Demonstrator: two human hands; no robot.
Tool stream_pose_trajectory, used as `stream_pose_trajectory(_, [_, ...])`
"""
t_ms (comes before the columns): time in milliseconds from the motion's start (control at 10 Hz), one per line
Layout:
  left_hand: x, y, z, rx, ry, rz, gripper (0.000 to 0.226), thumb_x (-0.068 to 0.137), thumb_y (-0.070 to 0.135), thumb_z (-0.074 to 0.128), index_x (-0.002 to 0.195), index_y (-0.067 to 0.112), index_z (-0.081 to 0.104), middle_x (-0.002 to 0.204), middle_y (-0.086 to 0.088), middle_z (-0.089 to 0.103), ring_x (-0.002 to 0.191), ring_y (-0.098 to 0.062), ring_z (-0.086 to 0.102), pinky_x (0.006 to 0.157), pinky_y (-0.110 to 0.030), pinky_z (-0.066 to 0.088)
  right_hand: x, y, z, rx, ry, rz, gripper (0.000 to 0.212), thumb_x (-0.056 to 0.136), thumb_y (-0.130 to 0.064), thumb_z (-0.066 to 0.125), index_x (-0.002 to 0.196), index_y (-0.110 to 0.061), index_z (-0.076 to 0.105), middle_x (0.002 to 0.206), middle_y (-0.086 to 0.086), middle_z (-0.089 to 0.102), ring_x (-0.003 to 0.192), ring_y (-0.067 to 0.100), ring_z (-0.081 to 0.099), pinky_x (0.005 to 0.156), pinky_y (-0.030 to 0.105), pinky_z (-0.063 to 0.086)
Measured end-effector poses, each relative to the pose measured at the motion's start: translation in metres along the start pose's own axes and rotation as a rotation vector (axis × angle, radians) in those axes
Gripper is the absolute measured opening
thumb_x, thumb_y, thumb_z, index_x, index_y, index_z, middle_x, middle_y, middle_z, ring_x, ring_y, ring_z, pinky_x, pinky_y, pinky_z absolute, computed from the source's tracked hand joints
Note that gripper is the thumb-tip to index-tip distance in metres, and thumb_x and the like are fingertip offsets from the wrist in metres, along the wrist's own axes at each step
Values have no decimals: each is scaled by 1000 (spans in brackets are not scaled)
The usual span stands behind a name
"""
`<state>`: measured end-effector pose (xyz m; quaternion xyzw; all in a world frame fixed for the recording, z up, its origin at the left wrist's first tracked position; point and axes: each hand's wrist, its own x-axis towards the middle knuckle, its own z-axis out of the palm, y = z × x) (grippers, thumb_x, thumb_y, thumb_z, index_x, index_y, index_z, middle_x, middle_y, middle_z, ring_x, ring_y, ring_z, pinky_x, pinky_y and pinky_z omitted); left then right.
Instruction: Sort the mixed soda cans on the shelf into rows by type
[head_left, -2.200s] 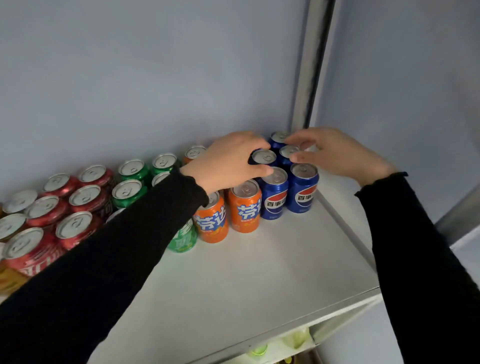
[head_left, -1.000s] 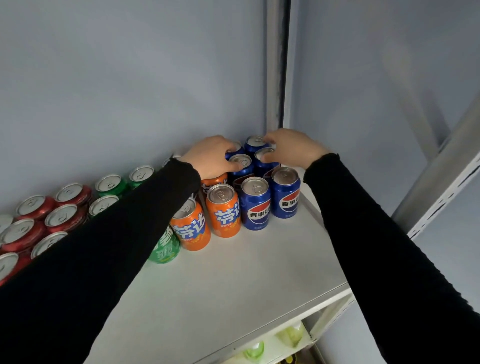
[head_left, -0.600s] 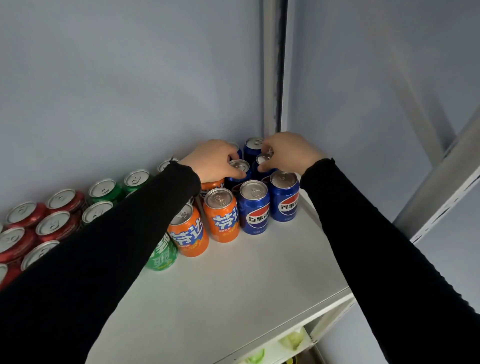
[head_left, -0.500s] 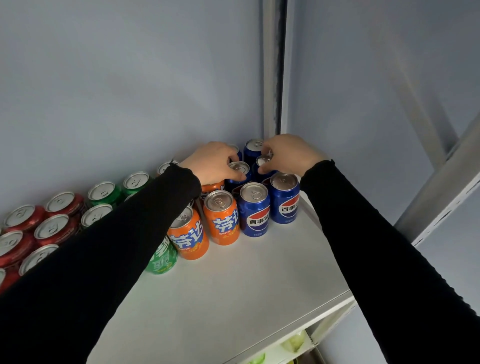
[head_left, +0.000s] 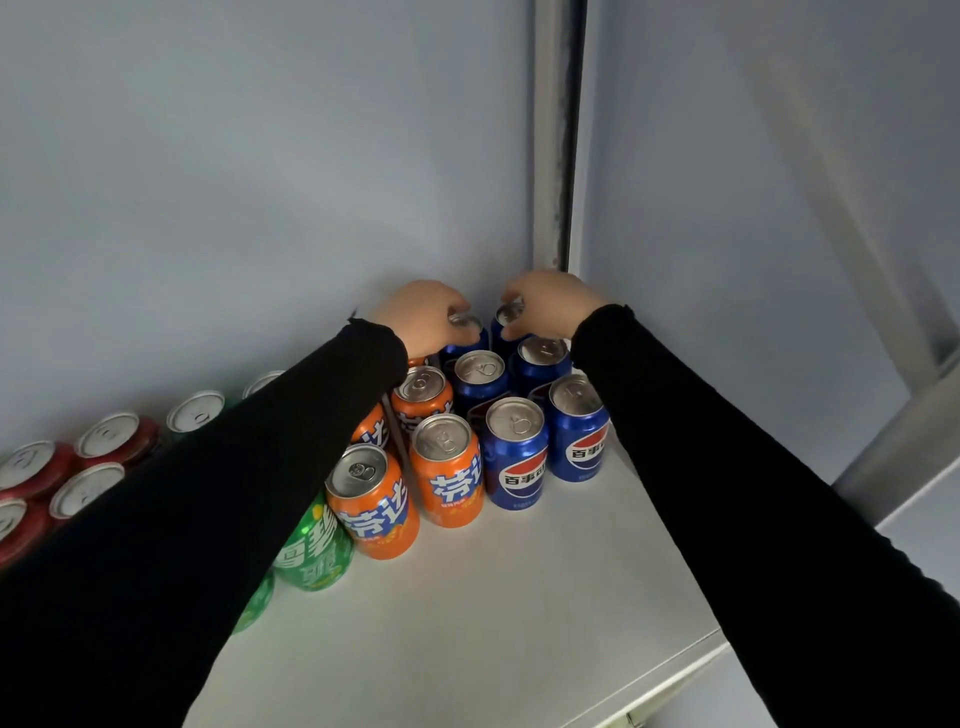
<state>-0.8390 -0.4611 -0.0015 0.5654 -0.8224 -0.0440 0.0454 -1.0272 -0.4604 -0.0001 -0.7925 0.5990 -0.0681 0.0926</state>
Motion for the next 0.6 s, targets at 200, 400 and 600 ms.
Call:
stream_pose_trajectory(200, [1, -1, 5, -43, 43, 1, 33, 92, 37, 66, 99, 5, 72, 98, -14, 69, 95, -32, 62, 86, -47, 49, 5, 2, 9, -22, 62, -24, 38, 90, -26, 71, 124, -11, 64, 117, 12, 67, 104, 31, 62, 88, 40, 49])
stream_pose_trajectory(400, [-1, -1, 11, -52, 76, -24, 35, 93, 38, 67, 110, 8, 70, 108, -11, 66, 101, -30, 60, 88, -44, 48, 6, 3, 11, -10, 86, -36, 38, 91, -22, 70, 126, -11, 62, 121, 12, 64, 107, 30, 61, 89, 39, 48])
stream_pose_trajectory(600, [-9, 0, 13, -113, 88, -64, 47, 97, 42, 59, 129, 7, 63, 129, -17, 62, 122, -35, 56, 101, -42, 43, 3, 2, 14, 7, 114, 6, 48, 92, -32, 69, 135, -16, 59, 133, 11, 59, 116, 30, 58, 95, 41, 48])
